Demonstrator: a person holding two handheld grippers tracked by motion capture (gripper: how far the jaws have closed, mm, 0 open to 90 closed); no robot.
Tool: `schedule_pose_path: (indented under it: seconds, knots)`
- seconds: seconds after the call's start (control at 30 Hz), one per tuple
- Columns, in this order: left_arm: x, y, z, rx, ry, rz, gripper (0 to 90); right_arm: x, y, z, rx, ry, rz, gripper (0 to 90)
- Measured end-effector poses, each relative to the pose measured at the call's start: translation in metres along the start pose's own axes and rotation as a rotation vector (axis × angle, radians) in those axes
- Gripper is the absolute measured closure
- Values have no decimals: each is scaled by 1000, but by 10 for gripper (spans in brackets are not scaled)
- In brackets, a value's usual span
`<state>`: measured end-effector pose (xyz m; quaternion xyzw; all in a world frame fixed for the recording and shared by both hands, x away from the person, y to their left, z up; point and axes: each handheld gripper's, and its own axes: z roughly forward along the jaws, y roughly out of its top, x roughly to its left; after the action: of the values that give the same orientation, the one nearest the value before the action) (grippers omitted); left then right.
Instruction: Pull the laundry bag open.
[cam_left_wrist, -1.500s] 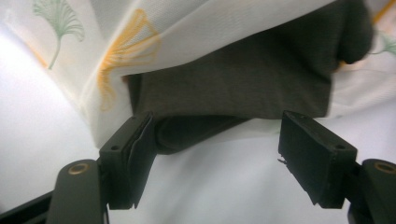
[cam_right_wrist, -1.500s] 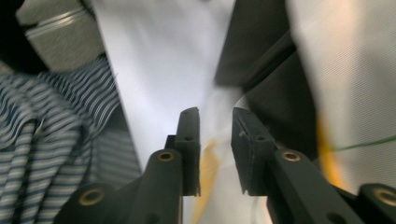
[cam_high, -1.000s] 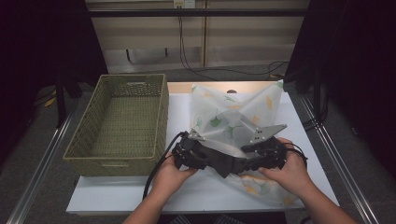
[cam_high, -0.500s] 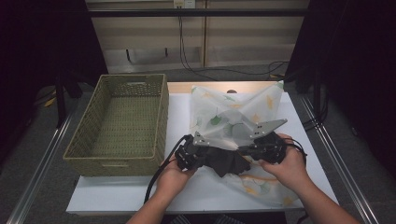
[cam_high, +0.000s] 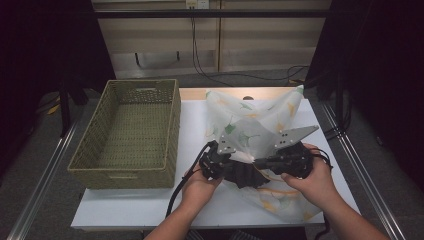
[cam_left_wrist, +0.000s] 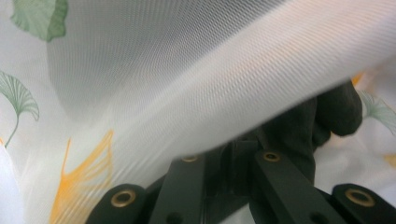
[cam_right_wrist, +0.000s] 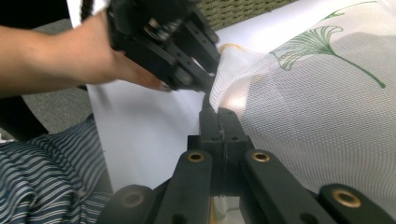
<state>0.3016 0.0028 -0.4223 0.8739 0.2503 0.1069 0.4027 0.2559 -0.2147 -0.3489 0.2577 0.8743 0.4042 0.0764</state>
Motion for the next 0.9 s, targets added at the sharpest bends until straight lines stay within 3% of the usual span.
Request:
schedule_pose_path:
  seconds: [0.3, 0.37, 0.47, 0.7, 0.8, 0.9]
  knots:
    - [5, 10, 14, -51, 44, -18, 863, 0, -3, -11, -23, 27, 15, 900]
    - [8, 9, 18, -47, 34, -48, 861, -1, -5, -12, -21, 27, 18, 900]
    - [9, 7, 18, -65, 16, -44, 834, -3, -5, -12, -24, 26, 26, 900]
    - [8, -3, 1, -31, -41, -46, 601, -6, -6, -10, -24, 36, 36, 900]
    - [3, -9, -8, -16, -44, -44, 568, -6, -5, -10, -24, 42, 32, 900]
    - [-4, -13, -18, 10, -35, -15, 545, -6, -5, -10, -25, 42, 33, 900]
